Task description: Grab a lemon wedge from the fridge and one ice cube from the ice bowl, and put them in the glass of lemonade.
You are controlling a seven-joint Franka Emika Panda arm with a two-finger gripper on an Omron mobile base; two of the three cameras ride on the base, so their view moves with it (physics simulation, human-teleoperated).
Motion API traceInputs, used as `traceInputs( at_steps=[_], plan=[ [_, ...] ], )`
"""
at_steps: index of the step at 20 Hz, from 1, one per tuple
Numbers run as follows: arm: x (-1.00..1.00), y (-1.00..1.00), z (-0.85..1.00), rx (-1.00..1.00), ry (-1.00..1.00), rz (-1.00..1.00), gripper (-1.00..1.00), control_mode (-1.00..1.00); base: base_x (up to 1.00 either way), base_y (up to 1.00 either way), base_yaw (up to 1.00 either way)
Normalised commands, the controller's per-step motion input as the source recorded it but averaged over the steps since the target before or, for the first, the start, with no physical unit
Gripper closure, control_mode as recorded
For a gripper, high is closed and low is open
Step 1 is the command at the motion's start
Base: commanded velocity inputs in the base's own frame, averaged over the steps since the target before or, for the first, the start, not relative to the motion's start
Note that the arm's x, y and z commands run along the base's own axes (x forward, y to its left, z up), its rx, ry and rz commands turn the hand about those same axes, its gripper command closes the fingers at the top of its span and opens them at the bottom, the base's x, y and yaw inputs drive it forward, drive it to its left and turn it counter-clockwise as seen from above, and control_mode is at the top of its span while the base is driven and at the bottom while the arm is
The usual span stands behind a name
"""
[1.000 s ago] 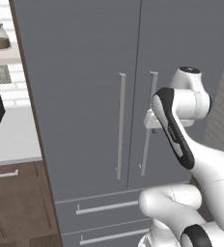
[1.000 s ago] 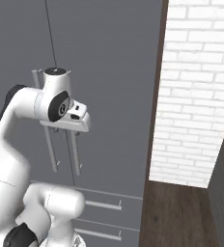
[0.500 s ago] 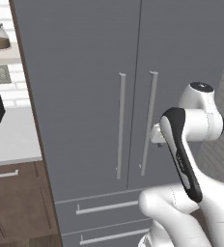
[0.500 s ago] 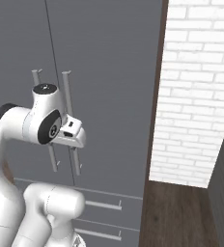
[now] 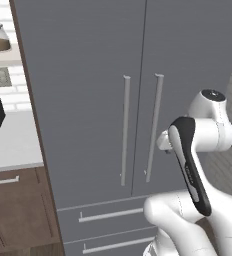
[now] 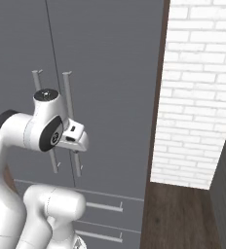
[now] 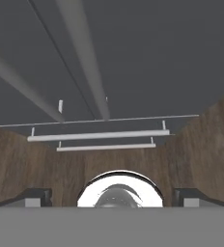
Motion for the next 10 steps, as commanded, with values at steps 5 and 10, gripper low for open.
traceInputs(
  at_steps=[5, 10],
  plan=[
    [0.17, -0.08, 0.01, 0.00, -0.05, 0.00, -1.00, -1.00, 0.00, 0.00, 0.00],
    [0.15, -0.01, 0.04, 0.00, -0.02, 0.00, -1.00, -1.00, 0.00, 0.00, 0.00]
  ],
)
